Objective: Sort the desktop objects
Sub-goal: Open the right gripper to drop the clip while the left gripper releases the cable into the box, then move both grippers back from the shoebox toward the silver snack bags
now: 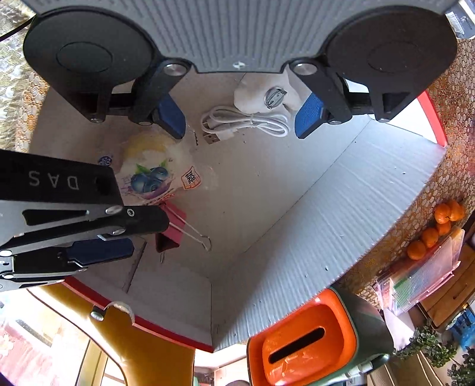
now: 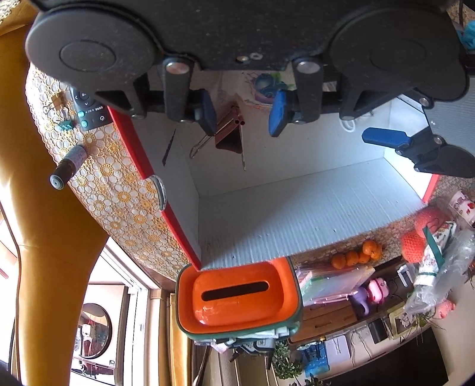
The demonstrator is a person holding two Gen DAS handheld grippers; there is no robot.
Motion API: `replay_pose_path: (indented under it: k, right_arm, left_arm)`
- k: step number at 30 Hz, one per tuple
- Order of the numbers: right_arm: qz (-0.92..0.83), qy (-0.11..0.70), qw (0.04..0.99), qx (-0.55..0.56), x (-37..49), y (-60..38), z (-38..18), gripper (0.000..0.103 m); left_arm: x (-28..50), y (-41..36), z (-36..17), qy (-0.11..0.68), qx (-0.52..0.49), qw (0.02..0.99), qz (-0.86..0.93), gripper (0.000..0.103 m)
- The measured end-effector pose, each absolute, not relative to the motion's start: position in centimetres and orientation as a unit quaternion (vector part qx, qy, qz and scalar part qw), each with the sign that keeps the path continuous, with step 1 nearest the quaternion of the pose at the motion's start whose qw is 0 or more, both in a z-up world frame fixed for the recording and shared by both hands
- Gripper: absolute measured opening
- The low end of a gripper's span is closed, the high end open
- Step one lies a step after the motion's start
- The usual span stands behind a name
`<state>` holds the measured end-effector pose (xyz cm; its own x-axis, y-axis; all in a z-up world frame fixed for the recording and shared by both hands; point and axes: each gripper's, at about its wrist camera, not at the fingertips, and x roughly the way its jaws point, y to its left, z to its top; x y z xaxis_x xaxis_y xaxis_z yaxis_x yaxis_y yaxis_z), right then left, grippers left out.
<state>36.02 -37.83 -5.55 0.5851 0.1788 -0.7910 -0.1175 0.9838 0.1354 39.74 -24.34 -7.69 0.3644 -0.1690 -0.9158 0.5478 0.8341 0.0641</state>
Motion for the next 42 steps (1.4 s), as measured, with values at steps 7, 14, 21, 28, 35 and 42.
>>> replay_pose_path:
  k: [7,14,21,28,35,42]
  right_arm:
    - [0.095,0.430,0.897,0.042,34.2,-37.7,-3.3,0.051]
    - [0.101,0.416,0.903,0.042,31.8,-37.1,-1.0,0.057]
    - [0.117,0.398,0.909,0.048,28.8,-36.7,1.1,0.065]
    - [0.135,0.378,0.914,0.056,25.6,-36.0,2.7,0.074]
    - [0.147,0.360,0.919,0.065,22.6,-35.2,3.6,0.083]
    - [0.156,0.336,0.927,0.062,19.7,-33.7,4.8,0.091]
  left_arm:
    - [37.4,-22.9,-4.2,0.494,0.149,0.824,-0.232,0.080]
    - [34.7,-21.4,-1.5,0.473,0.138,0.841,-0.225,0.080]
    - [30.9,-19.7,1.1,0.443,0.113,0.858,-0.234,0.080]
    - [26.9,-17.9,2.7,0.419,0.100,0.872,-0.233,0.080]
    - [23.3,-15.7,3.5,0.399,0.081,0.885,-0.226,0.085]
    - [20.2,-13.1,4.0,0.377,0.071,0.899,-0.210,0.099]
